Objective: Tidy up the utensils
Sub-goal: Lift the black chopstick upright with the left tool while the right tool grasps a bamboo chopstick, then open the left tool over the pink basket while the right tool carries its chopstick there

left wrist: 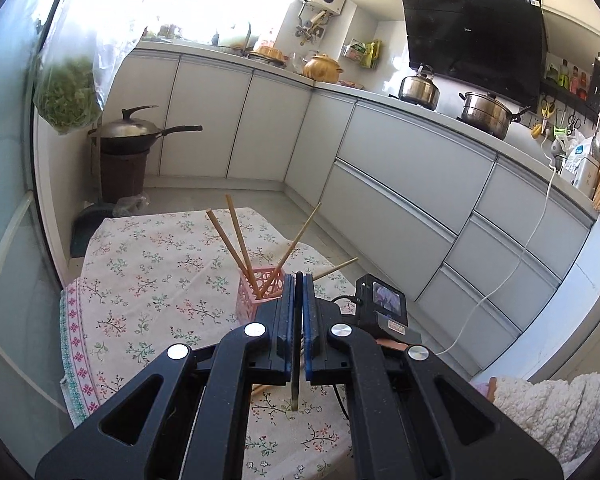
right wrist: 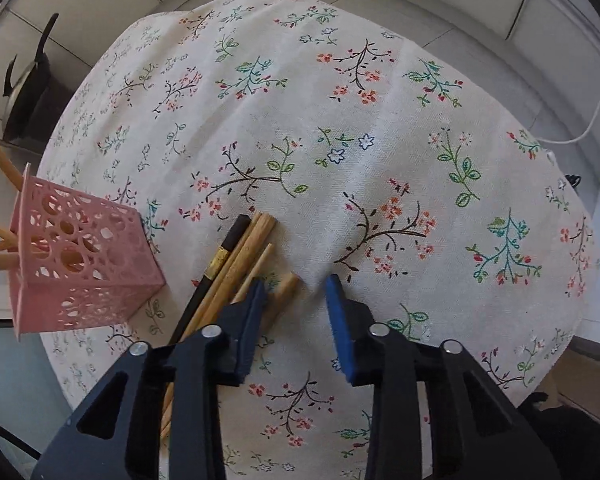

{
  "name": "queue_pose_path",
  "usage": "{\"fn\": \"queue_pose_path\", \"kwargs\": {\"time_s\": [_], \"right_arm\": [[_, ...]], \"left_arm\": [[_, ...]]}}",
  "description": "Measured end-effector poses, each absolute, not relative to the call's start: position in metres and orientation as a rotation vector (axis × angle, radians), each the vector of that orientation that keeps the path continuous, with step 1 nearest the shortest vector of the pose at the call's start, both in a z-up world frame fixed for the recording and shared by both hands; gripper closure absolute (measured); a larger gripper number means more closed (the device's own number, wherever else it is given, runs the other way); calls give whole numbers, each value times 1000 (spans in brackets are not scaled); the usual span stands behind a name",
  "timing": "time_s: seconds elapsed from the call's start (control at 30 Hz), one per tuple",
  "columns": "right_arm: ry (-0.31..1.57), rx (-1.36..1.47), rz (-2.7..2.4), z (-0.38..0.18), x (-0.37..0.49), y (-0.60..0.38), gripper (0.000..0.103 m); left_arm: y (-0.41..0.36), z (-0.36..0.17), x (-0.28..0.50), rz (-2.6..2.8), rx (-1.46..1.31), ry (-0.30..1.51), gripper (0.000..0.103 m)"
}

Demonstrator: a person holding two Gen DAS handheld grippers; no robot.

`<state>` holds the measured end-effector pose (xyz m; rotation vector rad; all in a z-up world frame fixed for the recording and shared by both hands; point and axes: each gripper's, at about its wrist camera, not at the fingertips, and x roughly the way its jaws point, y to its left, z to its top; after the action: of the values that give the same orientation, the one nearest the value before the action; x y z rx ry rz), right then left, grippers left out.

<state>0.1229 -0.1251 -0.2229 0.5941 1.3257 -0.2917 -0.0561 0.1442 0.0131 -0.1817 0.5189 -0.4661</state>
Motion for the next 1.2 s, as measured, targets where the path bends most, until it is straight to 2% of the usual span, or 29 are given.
{"fn": "queue_pose_path", "kwargs": {"time_s": [0.03,0.1,0.37,0.5,0.57,0.6,0.73,0.9,1.2], "right_arm": [[1329,606,-288,-226,123,-131,88],[1338,697,-253,-230,117,-146,89],[1384,867,-182,-236,97,-166,84],[1370,838,-197,-232,102,-151,64],[1367,749,-228,-230,106,-141,70],[1361,715,-246,-229,106,-138,84],[1307,814,-230,-231,100,-149,94],[1191,810,-180,-202,74,-165,95],[898,573,10,-88,16,-161,95]], "left_arm": [[145,13,-57,-467,-183,516,100],[146,14,-57,-470,-187,512,100],[146,16,-57,-484,-198,505,100],[148,15,-56,-472,-195,511,100],[149,15,-55,-470,-195,512,100],[148,15,-55,-469,-194,513,100],[148,14,-54,-468,-195,514,100],[149,15,-55,-455,-207,498,100],[145,18,-54,-405,-226,472,100]]}}
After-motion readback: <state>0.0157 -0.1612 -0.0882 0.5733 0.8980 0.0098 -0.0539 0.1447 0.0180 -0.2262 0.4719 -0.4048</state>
